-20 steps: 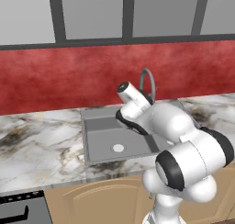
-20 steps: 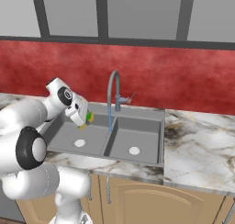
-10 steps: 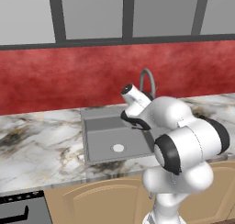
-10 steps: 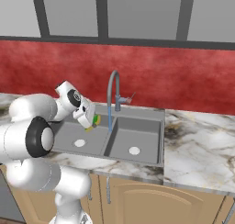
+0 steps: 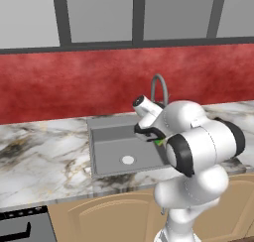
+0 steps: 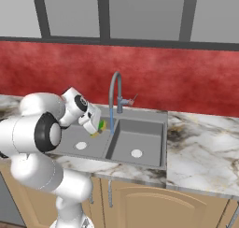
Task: Soak the sponge with water for a few seconds and then drop it inside the sink.
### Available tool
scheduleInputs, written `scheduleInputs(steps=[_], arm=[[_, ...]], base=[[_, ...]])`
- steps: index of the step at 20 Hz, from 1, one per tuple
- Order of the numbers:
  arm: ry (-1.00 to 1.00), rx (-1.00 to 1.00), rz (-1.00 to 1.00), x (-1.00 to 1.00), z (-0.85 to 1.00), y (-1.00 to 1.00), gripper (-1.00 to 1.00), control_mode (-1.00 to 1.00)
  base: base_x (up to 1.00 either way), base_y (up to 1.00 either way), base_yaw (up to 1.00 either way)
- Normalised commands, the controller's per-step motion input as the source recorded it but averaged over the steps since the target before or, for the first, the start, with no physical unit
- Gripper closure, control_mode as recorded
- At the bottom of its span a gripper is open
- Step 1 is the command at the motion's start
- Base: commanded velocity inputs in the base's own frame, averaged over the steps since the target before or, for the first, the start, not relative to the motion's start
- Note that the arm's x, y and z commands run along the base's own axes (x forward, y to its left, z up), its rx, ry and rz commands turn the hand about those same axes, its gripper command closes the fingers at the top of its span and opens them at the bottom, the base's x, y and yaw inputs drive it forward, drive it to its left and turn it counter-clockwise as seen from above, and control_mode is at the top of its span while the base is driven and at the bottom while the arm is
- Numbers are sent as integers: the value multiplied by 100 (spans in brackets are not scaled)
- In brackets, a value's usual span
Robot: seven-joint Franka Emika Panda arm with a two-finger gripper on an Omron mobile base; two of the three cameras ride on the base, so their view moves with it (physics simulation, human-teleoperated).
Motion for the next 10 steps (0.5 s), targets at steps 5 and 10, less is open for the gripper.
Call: scheduleInputs(steps=[5, 10], arm=[[0, -3, -4, 15, -8, -19, 100, -100], [0, -2, -4, 15, -4, -8, 100, -100]], base=[[0, 0, 0], [0, 0, 0]])
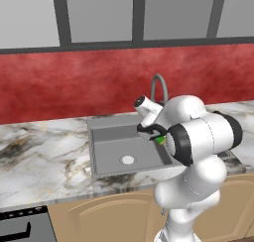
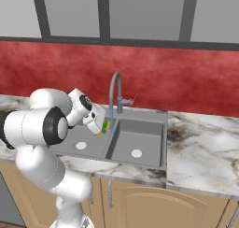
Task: Soak the sponge with water for a few seconds and then drop it inside the sink.
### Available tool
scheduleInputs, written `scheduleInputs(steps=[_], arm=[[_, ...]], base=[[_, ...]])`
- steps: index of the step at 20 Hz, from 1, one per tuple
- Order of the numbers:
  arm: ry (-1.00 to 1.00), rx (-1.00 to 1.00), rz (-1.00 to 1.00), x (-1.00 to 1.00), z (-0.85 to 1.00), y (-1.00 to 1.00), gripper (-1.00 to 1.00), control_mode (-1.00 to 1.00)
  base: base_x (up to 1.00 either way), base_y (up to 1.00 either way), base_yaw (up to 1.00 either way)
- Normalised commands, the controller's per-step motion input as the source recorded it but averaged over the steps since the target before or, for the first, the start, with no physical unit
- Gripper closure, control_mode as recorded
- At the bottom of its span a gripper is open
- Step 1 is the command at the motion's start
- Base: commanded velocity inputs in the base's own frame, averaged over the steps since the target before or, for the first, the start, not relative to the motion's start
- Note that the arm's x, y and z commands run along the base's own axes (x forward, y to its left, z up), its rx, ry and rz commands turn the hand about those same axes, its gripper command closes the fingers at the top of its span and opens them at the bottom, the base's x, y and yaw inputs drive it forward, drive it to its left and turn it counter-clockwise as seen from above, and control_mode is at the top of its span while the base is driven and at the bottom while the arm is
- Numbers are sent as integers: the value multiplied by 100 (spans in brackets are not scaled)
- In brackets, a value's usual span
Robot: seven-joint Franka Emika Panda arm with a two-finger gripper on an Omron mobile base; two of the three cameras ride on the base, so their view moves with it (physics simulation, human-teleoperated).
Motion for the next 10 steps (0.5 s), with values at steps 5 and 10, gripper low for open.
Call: scheduleInputs(steps=[5, 10], arm=[[1, -2, -2, 30, -6, 0, 100, -100], [5, 0, 0, 37, -2, 0, 100, -100]], base=[[0, 0, 0], [0, 0, 0]])
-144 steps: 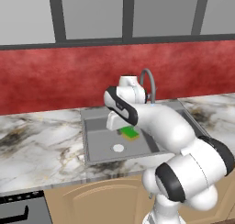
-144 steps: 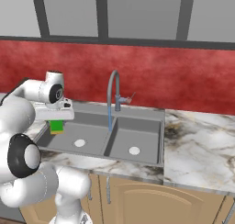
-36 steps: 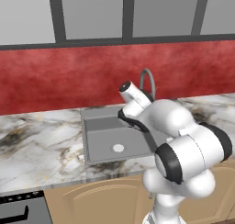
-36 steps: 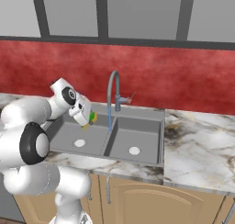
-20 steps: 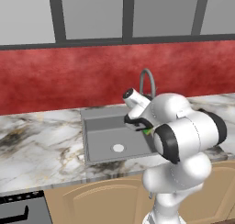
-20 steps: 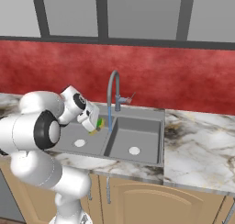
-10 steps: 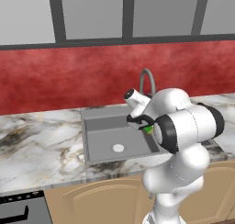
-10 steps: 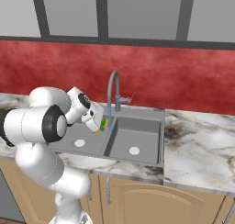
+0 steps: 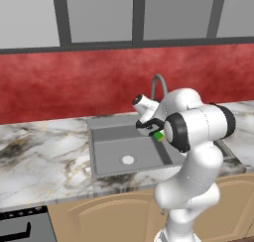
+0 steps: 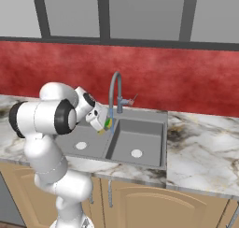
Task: Soak the sponge with water for a few seconds and then drop it inside the sink.
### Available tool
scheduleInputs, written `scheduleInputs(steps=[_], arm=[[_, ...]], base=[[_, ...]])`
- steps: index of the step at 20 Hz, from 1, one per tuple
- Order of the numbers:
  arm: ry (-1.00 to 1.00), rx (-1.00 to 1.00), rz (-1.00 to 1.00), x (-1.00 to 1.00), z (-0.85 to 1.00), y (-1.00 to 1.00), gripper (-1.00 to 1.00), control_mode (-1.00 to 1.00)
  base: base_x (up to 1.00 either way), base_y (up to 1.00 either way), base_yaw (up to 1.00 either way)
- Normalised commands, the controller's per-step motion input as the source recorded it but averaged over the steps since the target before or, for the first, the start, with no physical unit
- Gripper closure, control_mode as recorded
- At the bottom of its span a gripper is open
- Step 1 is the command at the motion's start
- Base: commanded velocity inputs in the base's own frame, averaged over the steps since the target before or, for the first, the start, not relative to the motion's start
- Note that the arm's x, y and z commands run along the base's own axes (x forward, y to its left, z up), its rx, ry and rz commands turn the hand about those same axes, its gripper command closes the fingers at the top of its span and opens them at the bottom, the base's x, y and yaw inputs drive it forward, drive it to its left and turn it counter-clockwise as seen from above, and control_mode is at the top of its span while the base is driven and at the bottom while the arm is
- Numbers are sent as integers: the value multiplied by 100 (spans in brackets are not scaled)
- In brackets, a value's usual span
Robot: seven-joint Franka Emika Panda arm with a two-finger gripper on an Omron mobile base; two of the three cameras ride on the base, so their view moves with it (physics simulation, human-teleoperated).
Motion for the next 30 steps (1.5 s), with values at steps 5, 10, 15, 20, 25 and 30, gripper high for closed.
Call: scheduleInputs(steps=[5, 10, 15, 20, 25, 30], arm=[[10, 0, 0, 22, -8, 0, 100, -100], [5, -1, 0, 25, -17, 0, 100, -100], [0, -6, 0, 19, -28, 6, 100, -100], [0, -7, 0, 29, -29, 3, 100, -100], [0, -4, 0, 32, -8, 0, 100, -100], [0, -1, 0, 29, -5, 0, 100, -100]], base=[[0, 0, 0], [0, 0, 0], [0, 0, 0], [0, 0, 0], [0, 0, 0], [0, 0, 0]])
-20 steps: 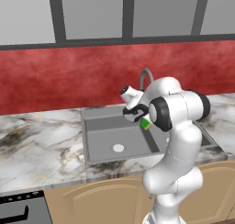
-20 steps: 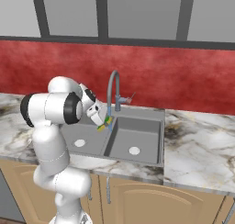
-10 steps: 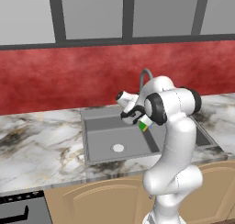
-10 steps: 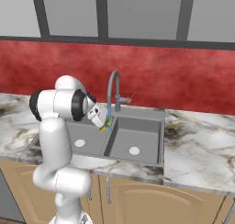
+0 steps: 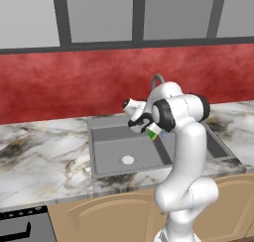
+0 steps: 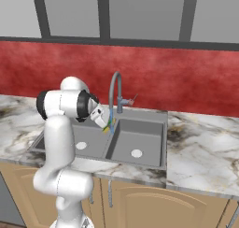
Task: Soak the sponge with water for a few seconds and then drop it inside the sink.
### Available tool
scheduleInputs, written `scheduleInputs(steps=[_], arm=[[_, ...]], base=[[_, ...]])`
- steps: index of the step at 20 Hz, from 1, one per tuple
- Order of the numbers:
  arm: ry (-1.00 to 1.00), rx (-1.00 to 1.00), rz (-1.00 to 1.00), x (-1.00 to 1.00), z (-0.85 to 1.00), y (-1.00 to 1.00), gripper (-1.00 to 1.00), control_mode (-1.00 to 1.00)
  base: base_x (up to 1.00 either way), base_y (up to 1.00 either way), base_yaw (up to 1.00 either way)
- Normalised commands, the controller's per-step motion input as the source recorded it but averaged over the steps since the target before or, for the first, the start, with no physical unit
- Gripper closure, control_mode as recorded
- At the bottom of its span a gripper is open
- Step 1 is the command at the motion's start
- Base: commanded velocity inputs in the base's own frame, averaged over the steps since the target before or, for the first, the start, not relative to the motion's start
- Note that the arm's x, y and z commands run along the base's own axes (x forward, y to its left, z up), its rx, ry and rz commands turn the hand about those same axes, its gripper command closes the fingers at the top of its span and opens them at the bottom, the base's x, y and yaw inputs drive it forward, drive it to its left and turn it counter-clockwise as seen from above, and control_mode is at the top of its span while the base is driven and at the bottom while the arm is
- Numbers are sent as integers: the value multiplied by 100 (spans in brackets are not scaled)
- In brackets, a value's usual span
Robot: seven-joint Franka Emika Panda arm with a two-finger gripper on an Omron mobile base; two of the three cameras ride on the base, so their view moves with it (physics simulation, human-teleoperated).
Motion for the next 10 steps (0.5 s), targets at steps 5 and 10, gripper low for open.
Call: scheduleInputs(steps=[5, 10], arm=[[0, 0, 0, -13, -6, 0, 100, -100], [0, 0, 0, -60, -7, 0, 100, -100]], base=[[0, 0, 0], [0, 0, 0]])
